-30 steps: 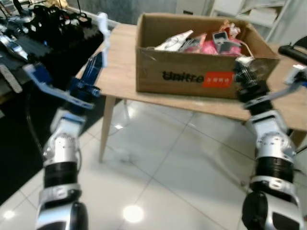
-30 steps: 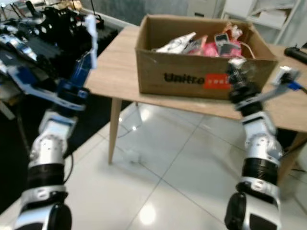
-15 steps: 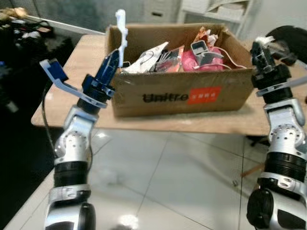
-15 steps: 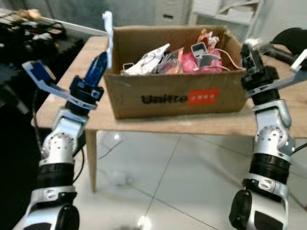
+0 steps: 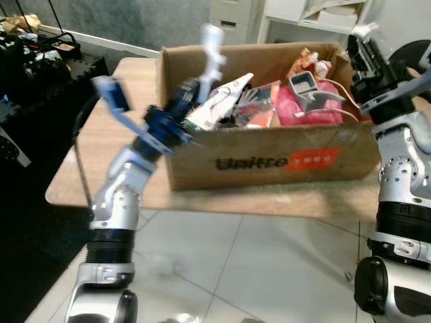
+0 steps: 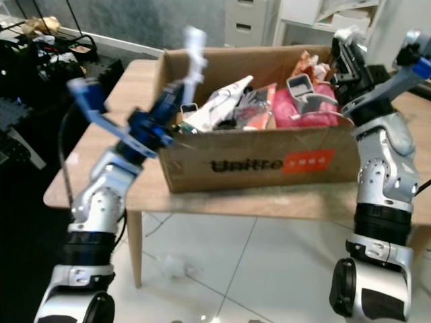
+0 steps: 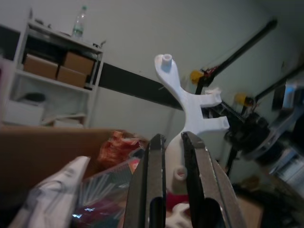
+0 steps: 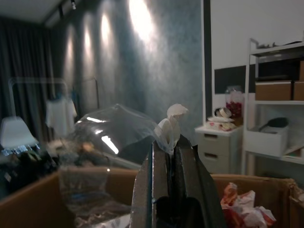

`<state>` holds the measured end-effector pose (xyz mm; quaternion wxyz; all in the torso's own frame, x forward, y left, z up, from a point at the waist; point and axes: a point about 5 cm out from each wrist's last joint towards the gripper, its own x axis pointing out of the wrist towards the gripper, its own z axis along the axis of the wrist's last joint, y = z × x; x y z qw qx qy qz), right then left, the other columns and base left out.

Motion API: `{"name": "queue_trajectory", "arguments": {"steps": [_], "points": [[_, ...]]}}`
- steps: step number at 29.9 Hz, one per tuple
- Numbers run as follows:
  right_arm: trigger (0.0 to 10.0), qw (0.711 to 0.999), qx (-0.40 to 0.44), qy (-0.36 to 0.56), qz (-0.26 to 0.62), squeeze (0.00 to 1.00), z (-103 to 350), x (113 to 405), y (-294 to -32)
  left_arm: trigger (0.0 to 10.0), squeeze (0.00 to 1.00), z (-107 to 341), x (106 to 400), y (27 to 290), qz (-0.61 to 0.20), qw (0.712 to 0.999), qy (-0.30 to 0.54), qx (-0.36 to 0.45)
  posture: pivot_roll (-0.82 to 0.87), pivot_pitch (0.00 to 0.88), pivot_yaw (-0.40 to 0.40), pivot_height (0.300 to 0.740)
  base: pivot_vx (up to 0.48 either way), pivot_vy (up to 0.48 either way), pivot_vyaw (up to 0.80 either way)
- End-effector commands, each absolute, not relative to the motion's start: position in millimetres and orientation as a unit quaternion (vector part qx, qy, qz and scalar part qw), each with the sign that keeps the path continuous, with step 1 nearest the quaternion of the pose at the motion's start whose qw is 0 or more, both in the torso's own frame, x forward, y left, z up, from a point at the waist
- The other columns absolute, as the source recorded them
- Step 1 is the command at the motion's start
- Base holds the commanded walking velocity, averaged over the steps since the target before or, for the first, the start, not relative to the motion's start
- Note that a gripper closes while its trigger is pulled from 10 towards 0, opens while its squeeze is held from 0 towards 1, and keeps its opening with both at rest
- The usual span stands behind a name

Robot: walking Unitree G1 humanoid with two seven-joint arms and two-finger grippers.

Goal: Picking trash to rubbish bin

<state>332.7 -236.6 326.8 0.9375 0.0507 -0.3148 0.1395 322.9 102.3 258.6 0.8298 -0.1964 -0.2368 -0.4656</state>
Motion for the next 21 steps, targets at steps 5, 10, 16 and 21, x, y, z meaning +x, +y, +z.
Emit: {"name": "queue_trajectory", "arguments": {"steps": [5, 10, 16, 21], "points": [[10.0, 0.956, -0.035, -0.272, 0.107, 0.0, 320.4, 337.8, -234.5, 10.0, 0.0, 282.4, 328.7, 108.8, -0.422, 0.865, -0.257, -0.09, -0.05, 0.091, 0.017, 0.74, 0.0, 0.0, 0.0], [10.0, 0.963, -0.039, -0.252, 0.082, 0.0, 318.4, 341.1, -237.2, 10.0, 0.0, 293.7, 324.6, 102.4, -0.417, 0.865, -0.271, -0.067, -0.05, 0.095, 0.014, 0.74, 0.0, 0.0, 0.0], [10.0, 0.965, -0.007, -0.243, 0.1, 1.0, 317.4, 341.3, -237.1, 10.0, 1.0, 292.8, 324.7, 90.8, -0.41, 0.874, -0.259, 0.01, -0.05, 0.09, 0.016, 0.74, 0.0, 0.0, 0.0], [10.0, 0.959, 0.022, -0.259, 0.11, 1.0, 322.3, 338.9, -235.2, 10.0, 1.0, 290.2, 318.5, 84.2, -0.447, 0.858, -0.252, 0.039, -0.05, 0.085, 0.018, 0.74, 0.0, 0.0, 0.0]]}}
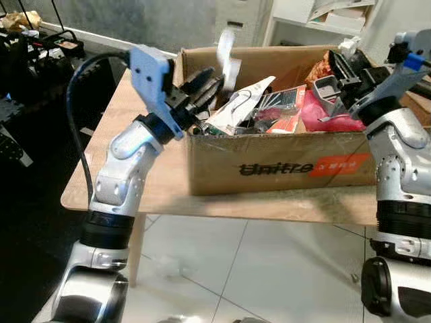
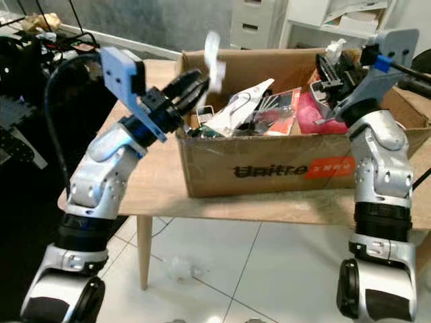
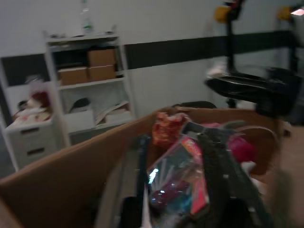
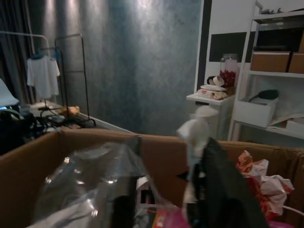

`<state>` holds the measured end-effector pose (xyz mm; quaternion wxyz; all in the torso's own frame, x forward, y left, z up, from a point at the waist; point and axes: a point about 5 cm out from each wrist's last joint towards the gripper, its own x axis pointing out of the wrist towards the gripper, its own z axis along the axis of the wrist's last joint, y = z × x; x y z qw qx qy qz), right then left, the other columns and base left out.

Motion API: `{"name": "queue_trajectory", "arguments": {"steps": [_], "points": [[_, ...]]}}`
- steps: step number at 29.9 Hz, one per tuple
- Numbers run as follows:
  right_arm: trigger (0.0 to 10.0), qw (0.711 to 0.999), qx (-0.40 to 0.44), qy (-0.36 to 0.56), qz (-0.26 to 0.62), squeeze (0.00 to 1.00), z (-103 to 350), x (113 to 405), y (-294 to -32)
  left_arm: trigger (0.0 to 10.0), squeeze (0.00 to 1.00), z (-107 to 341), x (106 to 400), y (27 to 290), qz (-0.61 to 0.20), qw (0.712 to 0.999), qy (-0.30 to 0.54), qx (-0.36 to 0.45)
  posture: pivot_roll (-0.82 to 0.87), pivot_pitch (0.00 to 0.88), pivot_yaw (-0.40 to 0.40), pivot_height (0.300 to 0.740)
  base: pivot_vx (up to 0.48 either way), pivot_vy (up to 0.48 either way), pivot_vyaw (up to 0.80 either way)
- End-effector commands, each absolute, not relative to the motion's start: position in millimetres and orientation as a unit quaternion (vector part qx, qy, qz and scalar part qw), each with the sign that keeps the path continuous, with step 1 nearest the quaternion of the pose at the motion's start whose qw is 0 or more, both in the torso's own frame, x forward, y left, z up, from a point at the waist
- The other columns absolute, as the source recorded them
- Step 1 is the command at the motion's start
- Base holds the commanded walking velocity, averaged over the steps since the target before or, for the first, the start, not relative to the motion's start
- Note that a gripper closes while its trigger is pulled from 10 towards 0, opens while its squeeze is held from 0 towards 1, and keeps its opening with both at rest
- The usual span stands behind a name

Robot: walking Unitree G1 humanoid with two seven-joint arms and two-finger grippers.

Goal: Picking trash to rubbish bin

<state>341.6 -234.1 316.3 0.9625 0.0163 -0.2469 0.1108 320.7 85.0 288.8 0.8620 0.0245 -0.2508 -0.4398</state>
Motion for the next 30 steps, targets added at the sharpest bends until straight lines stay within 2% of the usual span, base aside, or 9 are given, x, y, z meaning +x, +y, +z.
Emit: {"name": "queue_trajectory", "arguments": {"steps": [1, 9, 15, 16, 22, 23, 26, 27, 30], "points": [[10.0, 0.957, 0.03, -0.268, 0.109, 1.0, 325.7, 337.5, -234.7, 10.0, 1.0, 287.9, 316.3, 80.5, -0.458, 0.853, -0.242, 0.065, -0.05, 0.085, 0.018, 0.74, 0.0, 0.0, 0.0], [10.0, 0.962, 0.022, -0.257, 0.09, 1.0, 324.6, 338.7, -237.1, 10.0, 1.0, 283.6, 316.9, 73.6, -0.459, 0.853, -0.233, 0.086, -0.05, 0.078, 0.023, 0.74, 0.0, 0.0, 0.0], [10.0, 0.983, -0.022, -0.165, 0.075, 1.0, 298.4, 349.1, -241.4, 10.0, 1.0, 291.7, 318.3, 74.6, -0.442, 0.858, -0.254, 0.065, -0.06, 0.074, 0.023, 0.74, 0.0, 0.0, 0.0], [10.0, 0.985, -0.025, -0.152, 0.072, 1.0, 293.9, 350.3, -242.1, 10.0, 0.0, 294.3, 317.5, 75.2, -0.441, 0.857, -0.26, 0.052, -0.05, 0.076, 0.022, 0.74, 0.0, 0.0, 0.0], [10.0, 0.983, 0.004, -0.169, 0.072, 1.0, 299.7, 349.1, -241.8, 10.0, 0.0, 302.6, 312.4, 77.3, -0.446, 0.85, -0.281, 0.002, -0.05, 0.08, 0.022, 0.74, 0.0, 0.0, 0.0], [10.0, 0.978, 0.019, -0.192, 0.077, 0.51, 306.6, 347.0, -240.9, 10.0, 0.0, 305.3, 310.9, 78.4, -0.446, 0.848, -0.288, -0.009, -0.05, 0.081, 0.02, 0.74, 0.0, 0.0, 0.0], [10.0, 0.973, 0.037, -0.208, 0.09, 0.51, 311.3, 344.9, -238.9, 10.0, 0.0, 307.1, 309.9, 79.3, -0.445, 0.846, -0.293, -0.016, -0.05, 0.081, 0.02, 0.74, 0.0, 0.0, 0.0], [10.0, 0.975, 0.033, -0.206, 0.082, 0.1, 311.4, 345.5, -240.0, 10.0, 0.0, 308.2, 309.7, 79.7, -0.445, 0.845, -0.294, -0.022, -0.05, 0.081, 0.019, 0.74, 0.0, 0.0, 0.0], [10.0, 0.973, 0.024, -0.219, 0.065, 0.0, 314.3, 345.9, -242.3, 10.0, 0.0, 310.1, 308.7, 79.8, -0.449, 0.842, -0.298, -0.036, -0.05, 0.081, 0.017, 0.74, 0.0, 0.0, 0.0]]}}
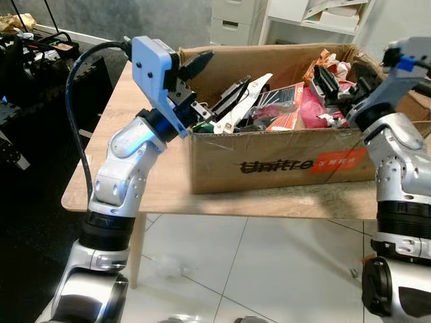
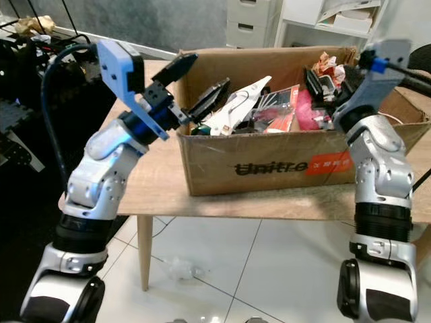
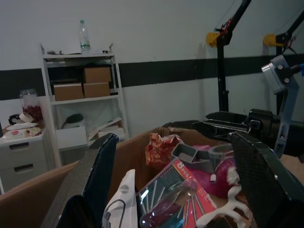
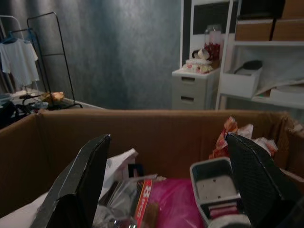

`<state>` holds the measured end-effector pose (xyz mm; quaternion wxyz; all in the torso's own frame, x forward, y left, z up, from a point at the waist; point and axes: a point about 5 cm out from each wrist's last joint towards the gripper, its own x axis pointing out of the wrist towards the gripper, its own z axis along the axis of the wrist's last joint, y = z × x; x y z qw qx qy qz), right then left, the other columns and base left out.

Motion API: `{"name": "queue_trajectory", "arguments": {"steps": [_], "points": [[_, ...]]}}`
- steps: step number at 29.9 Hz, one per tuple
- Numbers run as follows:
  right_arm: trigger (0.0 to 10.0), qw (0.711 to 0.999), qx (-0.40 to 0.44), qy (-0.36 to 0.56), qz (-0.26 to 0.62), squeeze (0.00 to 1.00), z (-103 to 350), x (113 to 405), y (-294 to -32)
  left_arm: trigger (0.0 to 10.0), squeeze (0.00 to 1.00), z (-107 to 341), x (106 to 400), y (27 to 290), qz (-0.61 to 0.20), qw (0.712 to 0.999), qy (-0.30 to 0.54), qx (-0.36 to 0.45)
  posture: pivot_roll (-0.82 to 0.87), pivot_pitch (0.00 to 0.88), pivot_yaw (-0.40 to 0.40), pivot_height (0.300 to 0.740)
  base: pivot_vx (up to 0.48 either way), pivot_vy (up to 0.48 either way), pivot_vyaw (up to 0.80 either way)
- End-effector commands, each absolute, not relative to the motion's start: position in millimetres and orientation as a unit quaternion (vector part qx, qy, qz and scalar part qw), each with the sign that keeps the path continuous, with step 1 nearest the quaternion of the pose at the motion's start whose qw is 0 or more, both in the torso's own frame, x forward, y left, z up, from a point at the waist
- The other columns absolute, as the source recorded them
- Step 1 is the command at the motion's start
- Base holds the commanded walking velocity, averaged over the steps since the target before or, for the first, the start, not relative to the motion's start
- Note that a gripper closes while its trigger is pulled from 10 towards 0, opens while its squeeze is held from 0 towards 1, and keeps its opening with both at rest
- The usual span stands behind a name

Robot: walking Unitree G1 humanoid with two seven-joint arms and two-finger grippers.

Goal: Picking trash to rubbish bin

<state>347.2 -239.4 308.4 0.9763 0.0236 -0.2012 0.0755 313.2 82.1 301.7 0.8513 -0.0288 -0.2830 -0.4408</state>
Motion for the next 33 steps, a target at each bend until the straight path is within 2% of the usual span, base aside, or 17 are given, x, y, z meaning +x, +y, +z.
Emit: {"name": "queue_trajectory", "arguments": {"steps": [1, 4, 6, 12, 15, 16, 20, 28, 30, 33], "points": [[10.0, 0.973, 0.024, -0.219, 0.065, 0.0, 314.3, 345.9, -242.3, 10.0, 0.0, 310.1, 308.7, 79.8, -0.449, 0.842, -0.298, -0.036, -0.05, 0.081, 0.017, 0.74, 0.0, 0.0, 0.0], [10.0, 0.969, 0.031, -0.235, 0.068, 0.0, 318.6, 344.1, -241.7, 10.0, 0.0, 310.9, 307.6, 79.4, -0.453, 0.839, -0.299, -0.042, -0.05, 0.081, 0.017, 0.74, 0.0, 0.0, 0.0], [10.0, 0.944, 0.101, -0.3, 0.097, 0.0, 337.0, 334.6, -239.1, 10.0, 0.0, 310.8, 303.5, 77.4, -0.474, 0.826, -0.297, -0.065, -0.05, 0.081, 0.018, 0.74, 0.0, 0.0, 0.0], [10.0, 0.934, 0.118, -0.32, 0.109, 0.0, 342.6, 331.1, -238.5, 10.0, 0.0, 308.7, 299.8, 74.8, -0.494, 0.816, -0.291, -0.074, -0.04, 0.082, 0.017, 0.74, 0.0, 0.0, 0.0], [10.0, 0.933, 0.121, -0.323, 0.102, 0.0, 343.2, 332.1, -240.5, 10.0, 0.0, 296.5, 282.4, 62.4, -0.587, 0.759, -0.255, -0.123, -0.04, 0.082, 0.018, 0.74, 0.0, 0.0, 0.0], [10.0, 0.933, 0.121, -0.323, 0.102, 0.0, 343.2, 332.1, -240.5, 10.0, 0.0, 296.5, 282.4, 62.4, -0.587, 0.759, -0.255, -0.123, -0.04, 0.082, 0.018, 0.74, 0.0, 0.0, 0.0], [10.0, 0.938, 0.114, -0.315, 0.091, 0.0, 341.3, 340.9, -244.6, 10.0, 0.0, 281.6, 268.3, 48.4, -0.663, 0.704, -0.21, -0.148, -0.05, 0.085, 0.023, 0.74, 0.0, 0.0, 0.0], [10.0, 0.952, 0.104, -0.274, 0.082, 0.0, 333.1, 361.4, -250.1, 10.0, 0.0, 279.0, 262.8, 38.7, -0.69, 0.681, -0.193, -0.155, -0.04, 0.106, 0.034, 0.74, 0.0, 0.0, 0.0], [10.0, 0.949, 0.102, -0.272, 0.126, 0.0, 334.4, 367.2, -241.3, 10.0, 0.0, 280.1, 263.0, 36.1, -0.685, 0.685, -0.189, -0.16, -0.04, 0.117, 0.04, 0.74, 0.0, 0.0, 0.0], [10.0, 0.927, 0.102, -0.305, 0.195, 0.0, 348.4, 361.4, -226.1, 10.0, 0.0, 282.1, 263.8, 37.4, -0.676, 0.692, -0.189, -0.169, -0.03, 0.134, 0.05, 0.74, 0.0, 0.0, 0.0]]}}
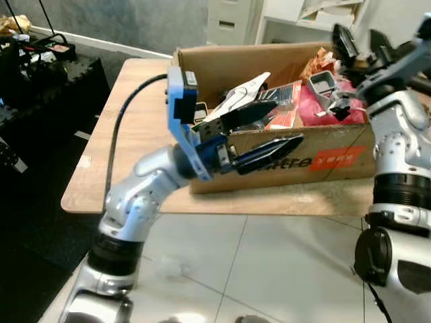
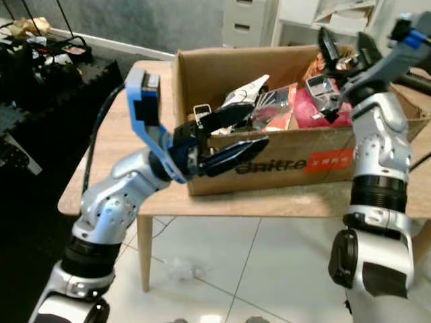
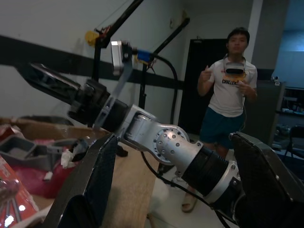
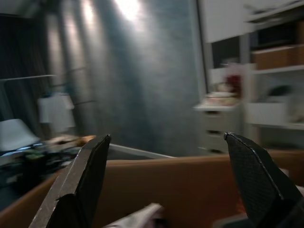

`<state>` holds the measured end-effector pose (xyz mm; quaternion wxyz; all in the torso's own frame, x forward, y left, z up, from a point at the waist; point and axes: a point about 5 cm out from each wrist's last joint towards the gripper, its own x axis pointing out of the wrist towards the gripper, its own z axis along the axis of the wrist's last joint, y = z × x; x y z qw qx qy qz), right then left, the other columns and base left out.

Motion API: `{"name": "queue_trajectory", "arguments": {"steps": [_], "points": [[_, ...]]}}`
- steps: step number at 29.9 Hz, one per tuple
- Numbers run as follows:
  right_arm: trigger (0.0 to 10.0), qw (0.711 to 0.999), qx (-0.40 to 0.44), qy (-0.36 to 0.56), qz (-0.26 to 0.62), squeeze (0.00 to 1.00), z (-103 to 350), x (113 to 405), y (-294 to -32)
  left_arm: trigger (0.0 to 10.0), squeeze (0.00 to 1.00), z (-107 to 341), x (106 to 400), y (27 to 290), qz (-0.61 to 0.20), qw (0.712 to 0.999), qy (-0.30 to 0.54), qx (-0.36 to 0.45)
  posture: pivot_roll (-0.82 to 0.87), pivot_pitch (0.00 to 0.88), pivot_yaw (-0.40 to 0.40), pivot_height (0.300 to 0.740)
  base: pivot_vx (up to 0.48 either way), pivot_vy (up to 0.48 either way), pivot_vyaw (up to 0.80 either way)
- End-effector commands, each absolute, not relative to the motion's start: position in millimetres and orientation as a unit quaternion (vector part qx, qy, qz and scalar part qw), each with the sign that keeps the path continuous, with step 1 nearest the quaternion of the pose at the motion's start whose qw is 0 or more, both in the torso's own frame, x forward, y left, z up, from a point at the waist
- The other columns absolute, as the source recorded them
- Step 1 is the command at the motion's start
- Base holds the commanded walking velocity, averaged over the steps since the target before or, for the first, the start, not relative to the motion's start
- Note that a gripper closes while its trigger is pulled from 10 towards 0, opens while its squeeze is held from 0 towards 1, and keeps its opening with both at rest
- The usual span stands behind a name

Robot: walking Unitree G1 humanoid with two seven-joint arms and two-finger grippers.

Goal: Picking trash to rubbish bin

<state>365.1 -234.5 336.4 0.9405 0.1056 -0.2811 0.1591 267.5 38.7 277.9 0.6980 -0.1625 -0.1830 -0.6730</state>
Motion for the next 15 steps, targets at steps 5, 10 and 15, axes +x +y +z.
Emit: {"name": "queue_trajectory", "arguments": {"steps": [5, 10, 15], "points": [[10.0, 0.896, 0.098, -0.336, 0.273, 0.0, 366.3, 352.6, -208.7, 10.0, 0.0, 283.8, 265.1, 38.0, -0.667, 0.702, -0.184, -0.172, -0.03, 0.149, 0.06, 0.74, 0.0, 0.0, 0.0], [10.0, 0.873, 0.096, -0.343, 0.332, 0.0, 377.8, 352.4, -194.7, 10.0, 0.0, 286.5, 267.4, 33.2, -0.651, 0.716, -0.183, -0.172, -0.04, 0.185, 0.075, 0.74, 0.0, 0.0, 0.0], [10.0, 0.858, 0.099, -0.336, 0.375, 0.0, 379.8, 351.5, -185.1, 10.0, 0.0, 286.7, 268.1, 29.5, -0.641, 0.728, -0.178, -0.166, -0.05, 0.214, 0.084, 0.74, 0.0, 0.0, 0.0]]}}
